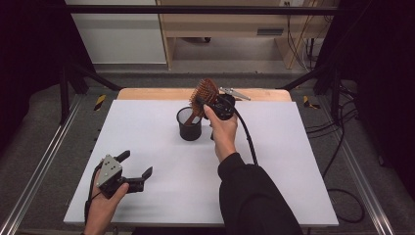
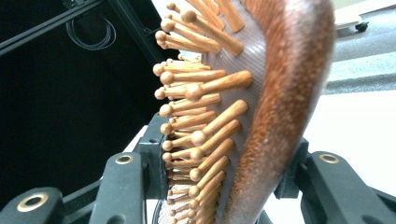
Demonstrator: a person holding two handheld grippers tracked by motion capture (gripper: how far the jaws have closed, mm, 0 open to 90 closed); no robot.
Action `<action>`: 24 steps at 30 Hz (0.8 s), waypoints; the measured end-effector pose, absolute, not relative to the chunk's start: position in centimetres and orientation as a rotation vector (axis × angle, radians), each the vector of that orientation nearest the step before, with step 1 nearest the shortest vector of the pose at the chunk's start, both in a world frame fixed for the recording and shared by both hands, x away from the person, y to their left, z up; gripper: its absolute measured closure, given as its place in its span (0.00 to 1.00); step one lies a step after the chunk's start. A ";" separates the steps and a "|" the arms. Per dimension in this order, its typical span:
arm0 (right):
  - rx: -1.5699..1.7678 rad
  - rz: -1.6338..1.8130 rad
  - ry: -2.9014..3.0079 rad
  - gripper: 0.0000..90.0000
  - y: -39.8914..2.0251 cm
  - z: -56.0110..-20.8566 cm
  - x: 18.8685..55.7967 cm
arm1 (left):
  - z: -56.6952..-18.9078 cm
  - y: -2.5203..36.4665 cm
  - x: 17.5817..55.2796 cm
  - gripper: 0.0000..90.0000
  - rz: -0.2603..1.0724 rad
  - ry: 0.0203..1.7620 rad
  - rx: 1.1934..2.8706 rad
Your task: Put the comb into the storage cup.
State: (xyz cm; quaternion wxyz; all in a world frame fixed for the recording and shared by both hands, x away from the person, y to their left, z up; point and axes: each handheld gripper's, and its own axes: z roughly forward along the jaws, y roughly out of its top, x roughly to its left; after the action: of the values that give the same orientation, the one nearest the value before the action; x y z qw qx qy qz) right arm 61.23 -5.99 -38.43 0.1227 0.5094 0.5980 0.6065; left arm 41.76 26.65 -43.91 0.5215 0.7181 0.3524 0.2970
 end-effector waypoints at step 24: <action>1.506 1.770 1.746 0.56 -6.0 -38.9 61.4 | -43.9 26.6 41.8 0.03 0.710 0.845 1.722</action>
State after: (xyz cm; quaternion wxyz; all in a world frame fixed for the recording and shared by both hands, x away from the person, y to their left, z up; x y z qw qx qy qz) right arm 61.42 -6.03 -38.90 0.1171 0.5144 0.5967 0.6046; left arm 41.77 26.64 -43.93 0.5211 0.7185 0.3525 0.2965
